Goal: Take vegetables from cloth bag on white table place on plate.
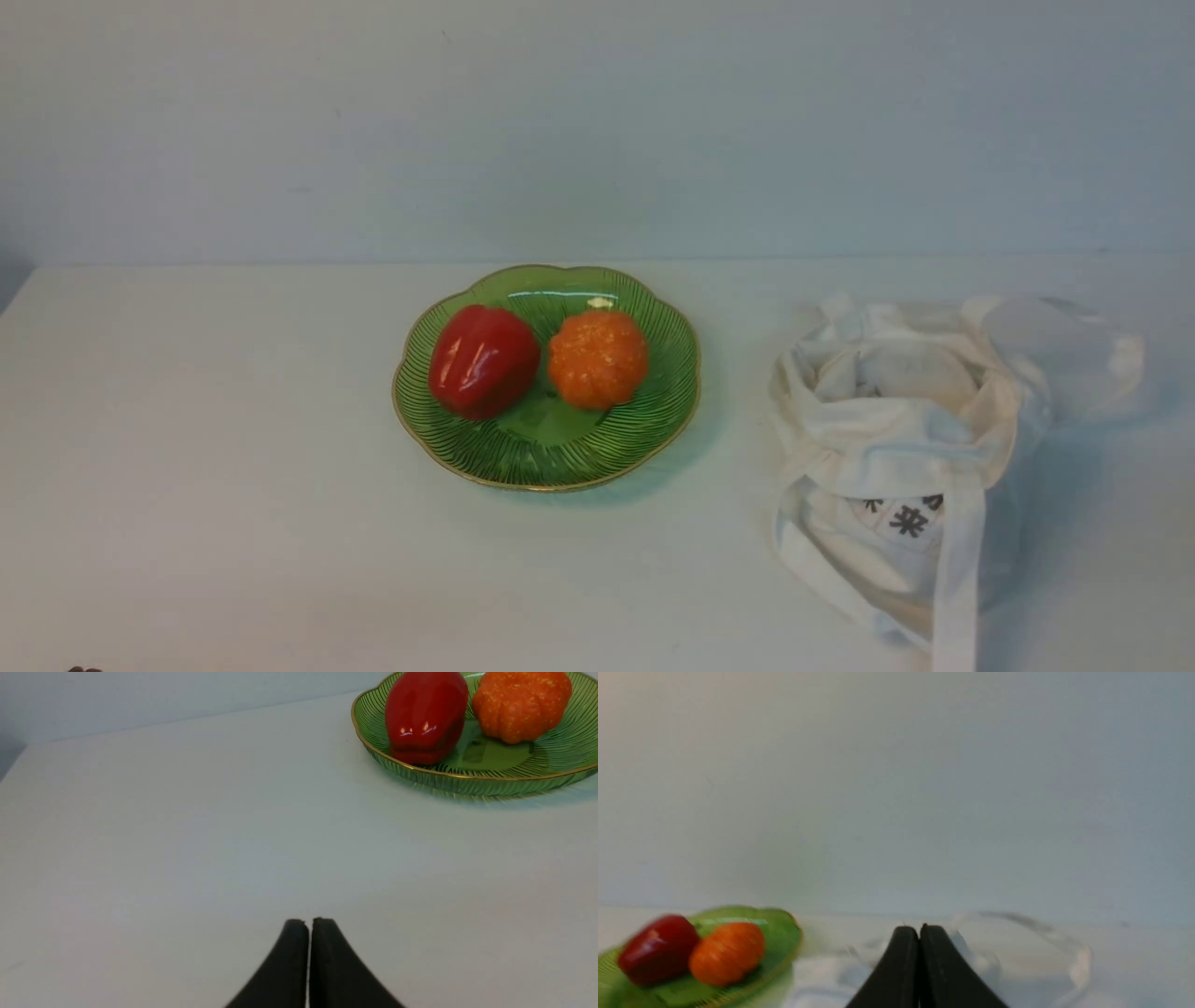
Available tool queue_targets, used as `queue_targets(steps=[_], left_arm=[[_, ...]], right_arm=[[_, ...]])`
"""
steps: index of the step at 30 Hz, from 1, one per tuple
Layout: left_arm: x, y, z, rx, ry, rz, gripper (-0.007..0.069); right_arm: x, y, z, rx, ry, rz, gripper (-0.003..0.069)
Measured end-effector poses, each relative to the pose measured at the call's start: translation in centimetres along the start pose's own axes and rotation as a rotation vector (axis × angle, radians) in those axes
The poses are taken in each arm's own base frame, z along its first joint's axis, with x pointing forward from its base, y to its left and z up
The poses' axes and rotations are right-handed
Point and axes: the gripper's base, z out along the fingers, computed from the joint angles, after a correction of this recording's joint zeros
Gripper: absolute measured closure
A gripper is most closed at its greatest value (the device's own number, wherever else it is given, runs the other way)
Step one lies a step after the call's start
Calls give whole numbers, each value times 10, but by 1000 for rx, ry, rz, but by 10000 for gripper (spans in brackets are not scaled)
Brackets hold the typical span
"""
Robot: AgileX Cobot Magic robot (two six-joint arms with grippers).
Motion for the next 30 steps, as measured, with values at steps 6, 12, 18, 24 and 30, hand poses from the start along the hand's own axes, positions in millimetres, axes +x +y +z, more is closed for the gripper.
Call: queue_targets(steps=[6, 12, 18, 24, 30], left_arm=[[0, 0, 0, 0, 0, 0, 633], [0, 0, 0, 0, 0, 0, 633], [0, 0, 0, 0, 0, 0, 633], [0, 0, 0, 0, 0, 0, 633], [0, 0, 0, 0, 0, 0, 633]], right_arm=[[41, -10, -1, 139, 194, -2, 673], [43, -12, -2, 159, 224, -33, 673], [43, -12, -2, 161, 226, -37, 673], [43, -12, -2, 164, 226, -21, 673], [43, -13, -2, 164, 226, -22, 673]])
